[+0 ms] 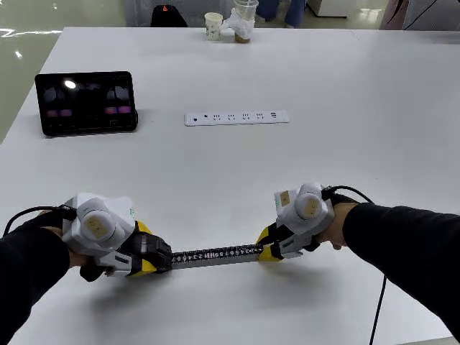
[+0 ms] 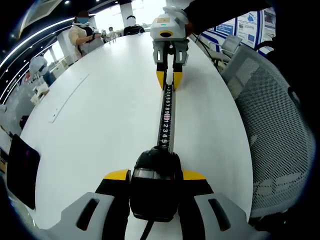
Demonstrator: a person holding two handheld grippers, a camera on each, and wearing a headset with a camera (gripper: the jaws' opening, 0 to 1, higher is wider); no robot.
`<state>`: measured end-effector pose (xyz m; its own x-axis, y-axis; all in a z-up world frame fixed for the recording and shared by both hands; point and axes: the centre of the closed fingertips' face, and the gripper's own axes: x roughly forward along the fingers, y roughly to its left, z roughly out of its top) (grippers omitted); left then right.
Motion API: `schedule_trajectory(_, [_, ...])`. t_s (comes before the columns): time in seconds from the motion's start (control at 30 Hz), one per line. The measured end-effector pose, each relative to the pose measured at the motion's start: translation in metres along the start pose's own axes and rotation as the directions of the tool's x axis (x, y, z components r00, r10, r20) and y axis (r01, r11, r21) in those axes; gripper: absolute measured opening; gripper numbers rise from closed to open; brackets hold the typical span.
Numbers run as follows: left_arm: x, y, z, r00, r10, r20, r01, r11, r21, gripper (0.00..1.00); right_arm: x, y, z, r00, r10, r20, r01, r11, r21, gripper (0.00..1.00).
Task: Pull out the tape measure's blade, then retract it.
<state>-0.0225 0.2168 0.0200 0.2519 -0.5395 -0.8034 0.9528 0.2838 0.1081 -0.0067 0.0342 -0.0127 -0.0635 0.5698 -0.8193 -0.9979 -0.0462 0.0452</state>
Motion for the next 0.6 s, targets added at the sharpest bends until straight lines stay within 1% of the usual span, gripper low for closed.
schedule_trajectory(0.6, [0.001,0.000,0.001,1.0000,0.001,0.006,-0.001,1.000,-0.005,0.31,-0.008,-0.003,-0.012,1.0000,-0.002,-0.002,0.002,1.000,0.011,0.11])
